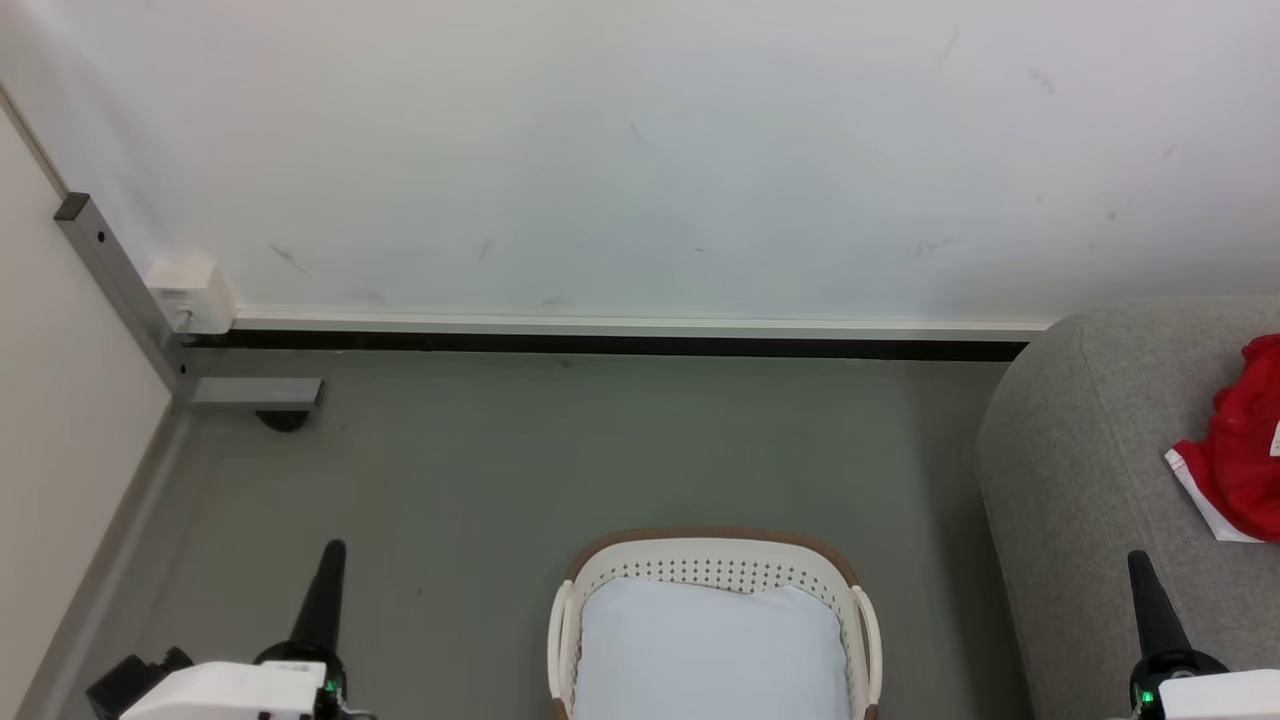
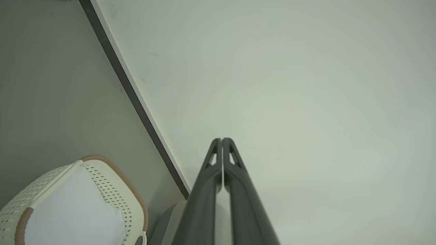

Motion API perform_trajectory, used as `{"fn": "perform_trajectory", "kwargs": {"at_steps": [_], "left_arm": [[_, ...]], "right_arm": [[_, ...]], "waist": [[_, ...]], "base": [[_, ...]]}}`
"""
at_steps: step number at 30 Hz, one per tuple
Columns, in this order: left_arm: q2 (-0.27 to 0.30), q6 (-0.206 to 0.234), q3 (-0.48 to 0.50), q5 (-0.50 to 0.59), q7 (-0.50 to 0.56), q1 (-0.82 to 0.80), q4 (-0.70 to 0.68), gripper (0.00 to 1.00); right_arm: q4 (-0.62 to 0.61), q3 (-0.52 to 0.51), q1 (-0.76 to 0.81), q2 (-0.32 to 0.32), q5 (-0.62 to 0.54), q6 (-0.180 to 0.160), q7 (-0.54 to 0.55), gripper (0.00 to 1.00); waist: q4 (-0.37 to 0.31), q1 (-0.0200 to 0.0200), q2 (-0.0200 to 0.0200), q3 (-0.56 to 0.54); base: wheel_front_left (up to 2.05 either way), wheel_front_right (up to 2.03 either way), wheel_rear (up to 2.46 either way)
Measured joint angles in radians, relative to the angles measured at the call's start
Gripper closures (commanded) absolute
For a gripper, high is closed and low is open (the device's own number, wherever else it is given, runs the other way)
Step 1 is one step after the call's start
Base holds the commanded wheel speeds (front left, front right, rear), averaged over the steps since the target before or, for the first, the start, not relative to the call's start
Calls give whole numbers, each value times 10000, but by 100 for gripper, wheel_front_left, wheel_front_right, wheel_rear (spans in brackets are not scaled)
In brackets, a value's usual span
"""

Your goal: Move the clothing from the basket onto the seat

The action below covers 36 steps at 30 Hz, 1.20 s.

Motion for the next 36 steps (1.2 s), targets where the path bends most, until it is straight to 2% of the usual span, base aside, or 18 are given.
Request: {"fn": "perform_trajectory", "kwargs": {"at_steps": [36], "left_arm": [[-38, 0, 447, -2562, 719, 27, -320, 100]], "right_arm": [[-203, -320, -160, 75, 2512, -2, 677, 100]], "waist": [[69, -1, 0, 100]], "base": [[0, 0, 0]]}}
